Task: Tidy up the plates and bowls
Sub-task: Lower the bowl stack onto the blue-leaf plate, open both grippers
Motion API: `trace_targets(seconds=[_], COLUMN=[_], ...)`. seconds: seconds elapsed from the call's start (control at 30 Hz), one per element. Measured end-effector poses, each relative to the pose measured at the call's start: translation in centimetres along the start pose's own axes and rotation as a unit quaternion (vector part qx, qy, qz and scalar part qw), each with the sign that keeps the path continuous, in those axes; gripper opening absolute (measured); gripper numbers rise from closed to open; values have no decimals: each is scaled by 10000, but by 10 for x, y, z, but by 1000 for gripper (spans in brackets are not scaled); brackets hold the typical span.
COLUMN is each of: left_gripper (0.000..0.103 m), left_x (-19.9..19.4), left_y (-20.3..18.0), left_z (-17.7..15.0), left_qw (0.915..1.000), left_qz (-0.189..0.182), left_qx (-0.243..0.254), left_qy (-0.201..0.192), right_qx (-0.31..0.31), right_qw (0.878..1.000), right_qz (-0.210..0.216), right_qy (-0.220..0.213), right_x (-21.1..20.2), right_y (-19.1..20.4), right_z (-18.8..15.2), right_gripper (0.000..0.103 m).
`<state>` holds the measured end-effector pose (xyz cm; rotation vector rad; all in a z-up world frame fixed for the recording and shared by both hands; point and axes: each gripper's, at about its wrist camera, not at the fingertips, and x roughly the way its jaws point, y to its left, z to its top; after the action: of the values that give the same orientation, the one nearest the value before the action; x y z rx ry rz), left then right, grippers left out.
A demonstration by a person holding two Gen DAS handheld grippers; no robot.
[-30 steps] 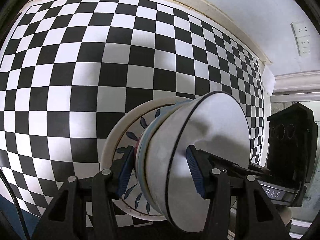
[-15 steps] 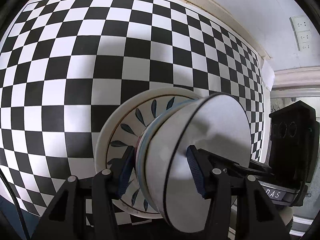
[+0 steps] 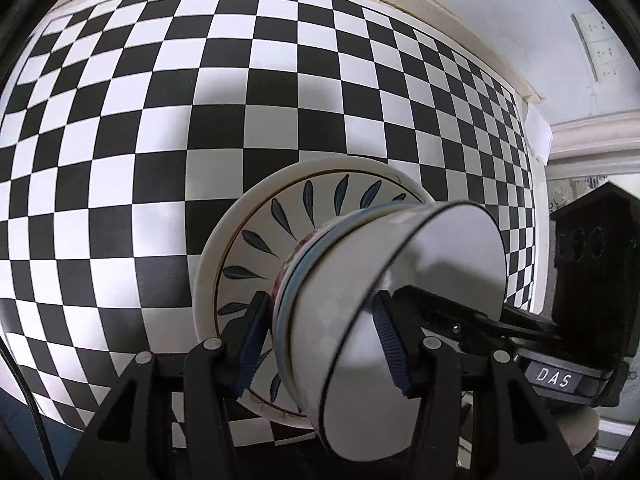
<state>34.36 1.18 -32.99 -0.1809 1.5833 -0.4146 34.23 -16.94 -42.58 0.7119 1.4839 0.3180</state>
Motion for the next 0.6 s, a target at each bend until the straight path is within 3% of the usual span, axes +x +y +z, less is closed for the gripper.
trace_targets(seconds=[0.27,0.53,0.6], left_gripper=[49,52,59], left_x=[-34,-79,-87], left_y=[-15,-21,-22], left_z=[-13,-36,-43], left_qw=[9962,9840,9814], left_qz=[524,1045,1108], left_qx=[426,711,800], left_qy=[-555,-1255,-1349], right_qx=[-169,-624,-699], right_qw=[9992,9903,9869], right_qz=[-206,-867,-1060], right_qy=[-286,-893,-995], right_x=[-23,-65,-74], right_y=[14,48,57], right_z=[-8,-35,-46], right_gripper=[52,52,54])
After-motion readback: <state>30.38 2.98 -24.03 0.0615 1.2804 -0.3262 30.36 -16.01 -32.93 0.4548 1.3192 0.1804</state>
